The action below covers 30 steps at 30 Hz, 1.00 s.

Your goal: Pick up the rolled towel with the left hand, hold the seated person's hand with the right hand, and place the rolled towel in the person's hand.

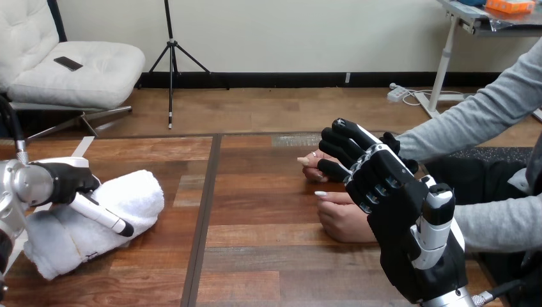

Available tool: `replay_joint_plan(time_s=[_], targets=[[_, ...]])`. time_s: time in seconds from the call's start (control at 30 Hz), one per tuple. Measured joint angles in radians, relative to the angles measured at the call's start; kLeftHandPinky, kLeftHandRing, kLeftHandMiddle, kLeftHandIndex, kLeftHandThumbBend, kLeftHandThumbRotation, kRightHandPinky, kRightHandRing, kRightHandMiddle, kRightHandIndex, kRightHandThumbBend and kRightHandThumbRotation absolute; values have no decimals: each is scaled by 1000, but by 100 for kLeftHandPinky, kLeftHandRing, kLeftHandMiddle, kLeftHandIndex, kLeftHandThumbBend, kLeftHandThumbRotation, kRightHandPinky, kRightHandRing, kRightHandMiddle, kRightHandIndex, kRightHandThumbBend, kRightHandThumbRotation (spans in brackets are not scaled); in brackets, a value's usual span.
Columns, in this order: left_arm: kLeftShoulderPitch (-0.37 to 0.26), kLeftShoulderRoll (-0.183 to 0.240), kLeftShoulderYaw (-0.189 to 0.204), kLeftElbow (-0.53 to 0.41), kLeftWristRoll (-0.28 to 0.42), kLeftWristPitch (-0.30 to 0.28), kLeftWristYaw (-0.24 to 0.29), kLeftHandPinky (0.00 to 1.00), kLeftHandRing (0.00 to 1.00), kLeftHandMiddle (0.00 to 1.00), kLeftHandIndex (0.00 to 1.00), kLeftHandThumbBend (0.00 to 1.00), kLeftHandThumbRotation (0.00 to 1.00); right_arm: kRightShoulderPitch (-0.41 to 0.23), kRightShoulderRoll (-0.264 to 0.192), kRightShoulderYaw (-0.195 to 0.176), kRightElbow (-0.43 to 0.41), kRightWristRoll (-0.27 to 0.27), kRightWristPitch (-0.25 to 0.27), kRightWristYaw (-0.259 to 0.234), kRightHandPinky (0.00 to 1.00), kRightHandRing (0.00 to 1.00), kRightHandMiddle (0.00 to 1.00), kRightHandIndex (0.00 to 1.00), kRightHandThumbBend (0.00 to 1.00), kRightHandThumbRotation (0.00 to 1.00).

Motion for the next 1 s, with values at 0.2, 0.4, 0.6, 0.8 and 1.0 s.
replay_joint_plan(time_s=[0.2,0.4,0.6,0.8,1.0], targets=[[0,-4,-12,-26,7,51,-1,81,90,93,92,100,34,0,0,-1,0,0,-3,-3,85,89,87,86,100,100],[1,-5,-20,-63,34,104,2,72,83,87,87,100,23,0,0,-1,0,-1,-5,-6,84,89,87,86,100,100],[4,-5,-26,-101,60,148,31,63,77,82,75,97,13,0,0,-2,0,-1,-8,-10,84,89,87,85,100,100],[10,-5,-25,-142,65,179,63,59,74,80,62,94,3,0,0,-6,0,-1,-9,-10,84,88,87,85,100,100],[19,-6,-25,-179,65,204,71,54,68,75,61,94,1,0,0,-11,0,0,-9,-10,83,88,87,85,100,100]])
